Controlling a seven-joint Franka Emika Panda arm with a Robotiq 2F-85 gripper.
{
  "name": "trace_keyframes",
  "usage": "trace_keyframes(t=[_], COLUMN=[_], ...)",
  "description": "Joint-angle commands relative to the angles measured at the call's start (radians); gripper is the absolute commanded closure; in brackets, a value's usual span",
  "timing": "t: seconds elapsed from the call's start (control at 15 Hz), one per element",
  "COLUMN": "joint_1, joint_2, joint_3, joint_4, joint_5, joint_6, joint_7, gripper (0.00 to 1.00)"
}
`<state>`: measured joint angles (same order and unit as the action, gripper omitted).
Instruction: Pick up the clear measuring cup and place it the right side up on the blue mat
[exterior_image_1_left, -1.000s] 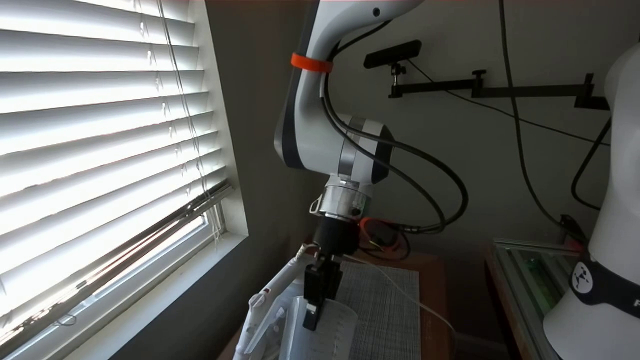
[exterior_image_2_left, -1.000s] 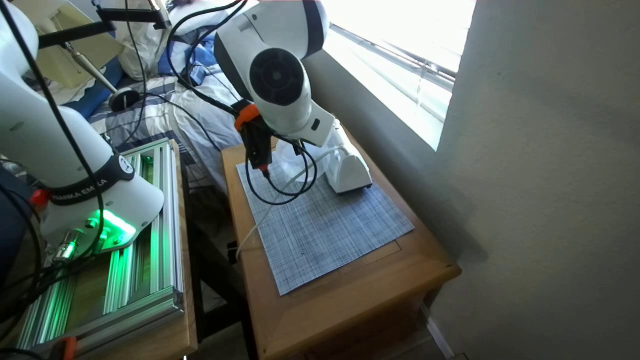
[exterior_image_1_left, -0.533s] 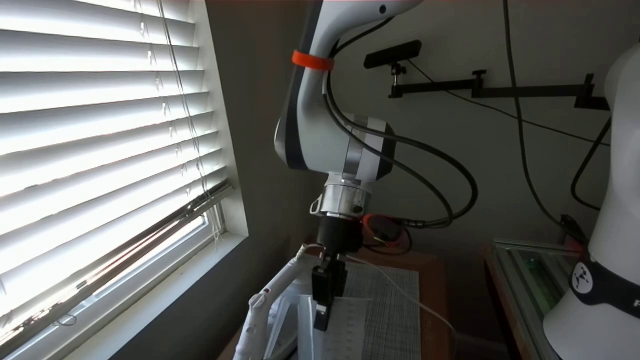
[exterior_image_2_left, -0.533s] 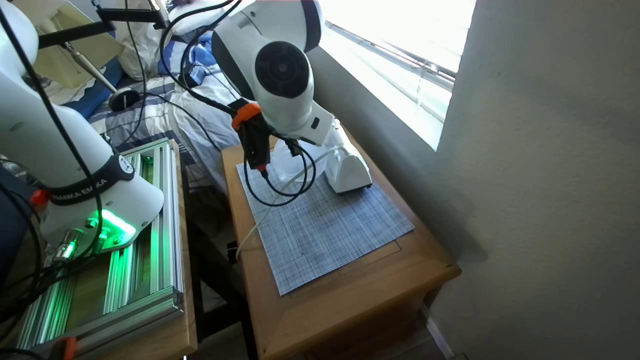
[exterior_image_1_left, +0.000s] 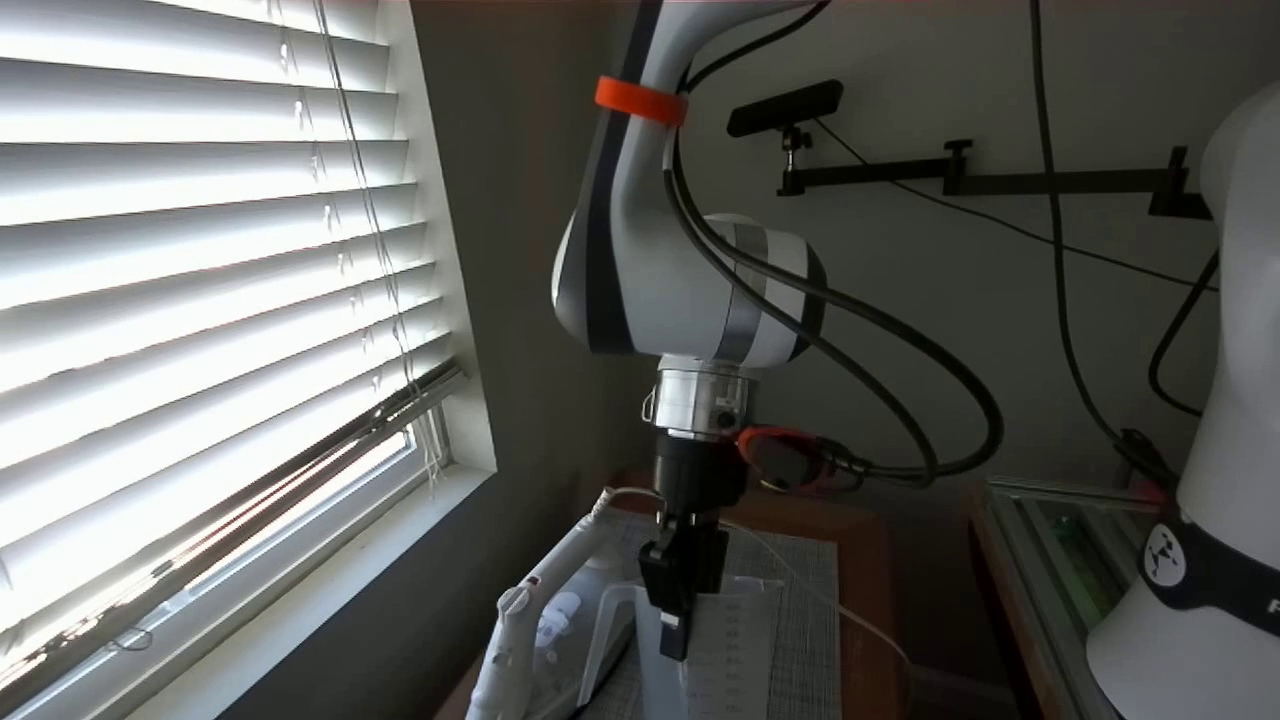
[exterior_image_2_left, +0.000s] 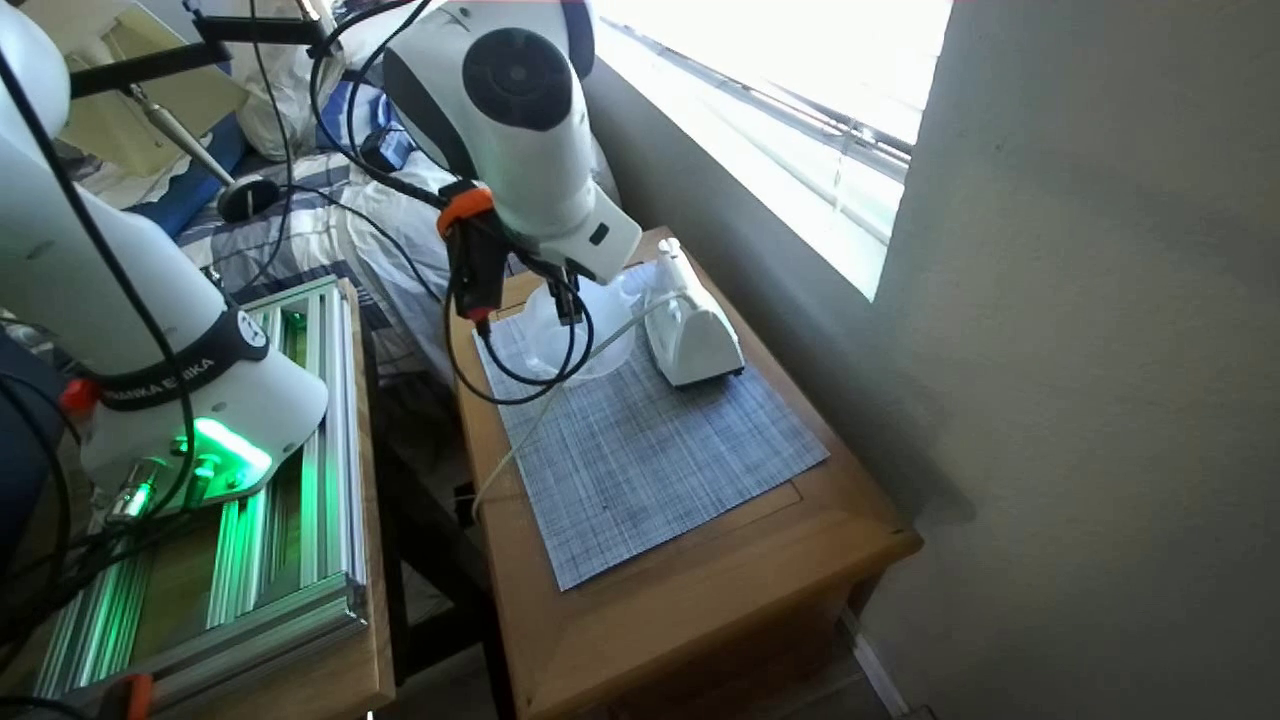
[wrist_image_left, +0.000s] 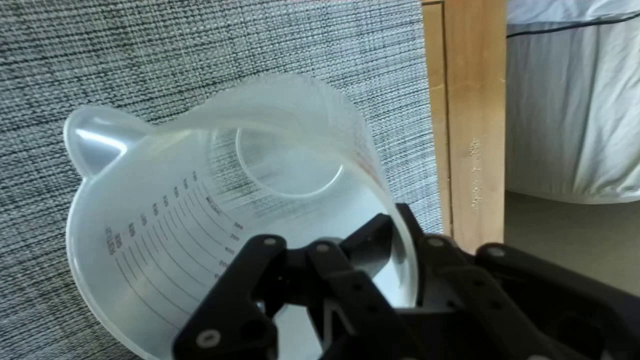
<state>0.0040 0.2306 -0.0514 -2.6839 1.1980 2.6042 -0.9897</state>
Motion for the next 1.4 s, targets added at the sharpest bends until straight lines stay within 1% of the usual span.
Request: trace_keyframes(t=[0.0,0.27,0.33,0.4,0.67,1.07,1.13,1.2,1.33], joint_1=[0.082,0.159,0.177,0.193,0.248,0.343,0.365,0.381,0.419], joint_2=[-0.02,0.012,0.042,0.047,0.075,0.112,0.117,0.112,0.104], joint_3=[0.034,0.057,0.055,0.054,0.038,-0.024,-0.042,-0.058,-0.099], joint_4=[-0.061,-0.078,-0.061,-0.064,-0.064,-0.064,-0.064,-0.064,-0.064], joint_5=[0.004,-0.015,-0.017,-0.023,-0.03,-0.031,-0.032,-0.029,-0.027], joint_6=[0.193,0.324,0.339,0.356,0.387,0.448,0.459,0.457,0.455], joint_7=[0.147,0.275,0.294,0.318,0.374,0.413,0.415,0.404,0.386], gripper=[0.98,0.98,0.98,0.73,0.49,0.06,0.02,0.0,0.0])
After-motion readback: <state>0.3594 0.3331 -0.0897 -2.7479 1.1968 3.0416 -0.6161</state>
